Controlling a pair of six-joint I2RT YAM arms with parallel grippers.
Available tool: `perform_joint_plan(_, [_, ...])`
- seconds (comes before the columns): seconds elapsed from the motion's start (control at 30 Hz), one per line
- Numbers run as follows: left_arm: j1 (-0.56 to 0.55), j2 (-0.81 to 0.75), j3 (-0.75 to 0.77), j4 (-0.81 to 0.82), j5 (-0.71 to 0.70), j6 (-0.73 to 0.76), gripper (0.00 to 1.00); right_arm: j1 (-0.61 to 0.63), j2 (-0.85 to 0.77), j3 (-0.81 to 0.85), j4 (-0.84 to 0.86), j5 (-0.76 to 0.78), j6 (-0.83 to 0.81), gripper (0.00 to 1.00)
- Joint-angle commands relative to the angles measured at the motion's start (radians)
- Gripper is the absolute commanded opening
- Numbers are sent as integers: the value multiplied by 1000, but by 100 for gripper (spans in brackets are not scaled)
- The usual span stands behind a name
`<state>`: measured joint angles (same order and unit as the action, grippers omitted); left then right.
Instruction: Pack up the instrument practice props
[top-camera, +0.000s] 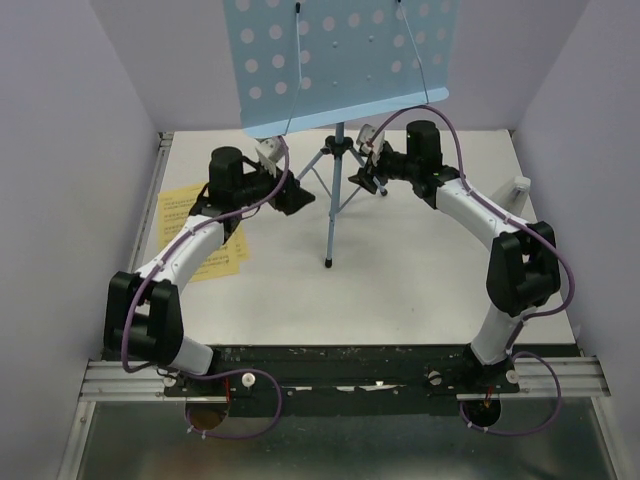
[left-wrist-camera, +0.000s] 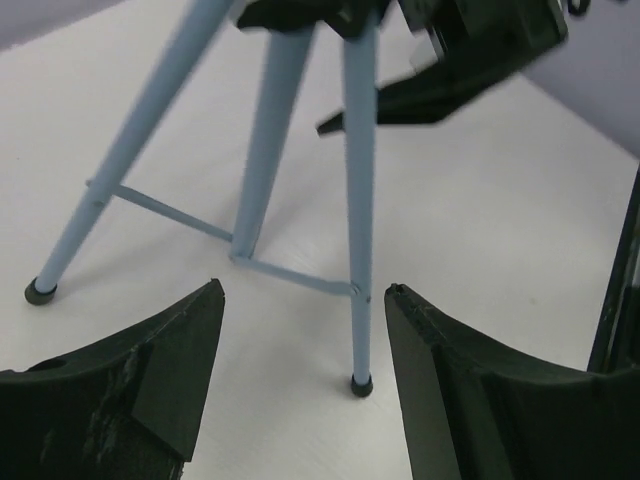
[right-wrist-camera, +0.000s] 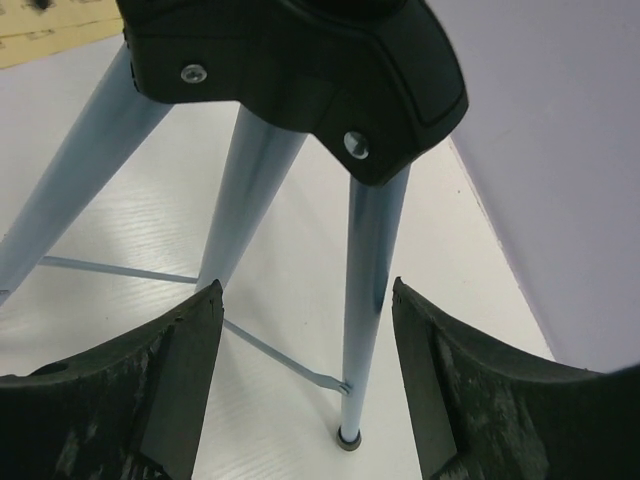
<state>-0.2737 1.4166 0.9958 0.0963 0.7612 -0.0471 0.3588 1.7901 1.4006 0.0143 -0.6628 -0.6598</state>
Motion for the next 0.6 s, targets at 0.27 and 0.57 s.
perform_joint_plan(0.27, [62, 257, 231, 411, 44, -805, 72, 8, -57, 5, -117, 40, -35, 77])
perform_joint_plan(0.57, [56, 294, 270, 324, -103, -884, 67, 8, -86, -34, -126, 51, -44, 78])
